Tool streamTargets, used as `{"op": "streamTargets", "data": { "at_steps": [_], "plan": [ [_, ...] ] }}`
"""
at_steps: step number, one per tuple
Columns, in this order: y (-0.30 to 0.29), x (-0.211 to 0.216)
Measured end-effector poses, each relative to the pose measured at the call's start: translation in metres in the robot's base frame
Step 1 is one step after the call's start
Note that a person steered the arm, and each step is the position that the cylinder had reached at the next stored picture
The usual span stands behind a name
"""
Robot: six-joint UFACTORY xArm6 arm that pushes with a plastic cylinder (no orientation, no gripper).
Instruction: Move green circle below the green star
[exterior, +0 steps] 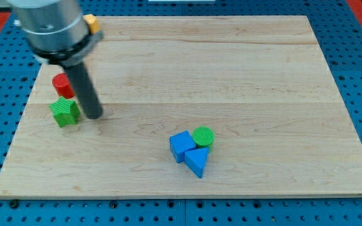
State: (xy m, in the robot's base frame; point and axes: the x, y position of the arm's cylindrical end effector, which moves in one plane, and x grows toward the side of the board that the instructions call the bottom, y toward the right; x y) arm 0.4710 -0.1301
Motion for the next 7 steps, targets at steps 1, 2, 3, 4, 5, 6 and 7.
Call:
{"op": "streamTargets", "data": {
  "at_steps": [1,2,3,4,5,6,7],
  "plan": [
    [0.098,-0.001],
    [0.197,0.001],
    [0.235,0.042],
    [0.221,0.068],
    [0.163,0.063],
    [0.109,0.053],
    [0.107,0.053]
  ]
}}
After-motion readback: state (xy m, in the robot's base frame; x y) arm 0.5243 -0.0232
